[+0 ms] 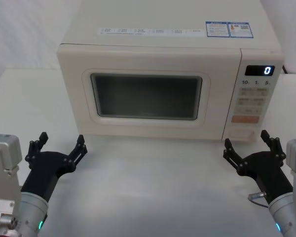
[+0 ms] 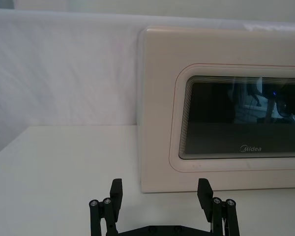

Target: Press the button to open the microwave door with one hand; close the microwave door with the other hand.

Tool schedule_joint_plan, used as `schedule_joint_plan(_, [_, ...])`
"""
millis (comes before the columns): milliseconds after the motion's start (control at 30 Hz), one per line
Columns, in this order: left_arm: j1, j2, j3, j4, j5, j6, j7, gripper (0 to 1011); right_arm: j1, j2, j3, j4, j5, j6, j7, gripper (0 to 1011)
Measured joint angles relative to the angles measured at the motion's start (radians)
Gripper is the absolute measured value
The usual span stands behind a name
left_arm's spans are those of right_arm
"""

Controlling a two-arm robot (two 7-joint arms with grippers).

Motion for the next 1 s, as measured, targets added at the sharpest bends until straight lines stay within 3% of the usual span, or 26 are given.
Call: schedule_joint_plan(1000, [0.000, 0.000, 0.000, 0.000, 0.000, 0.000, 0.000, 1001, 0.000, 0.000, 0.000, 0.000, 0.000, 0.000, 0.000, 1002])
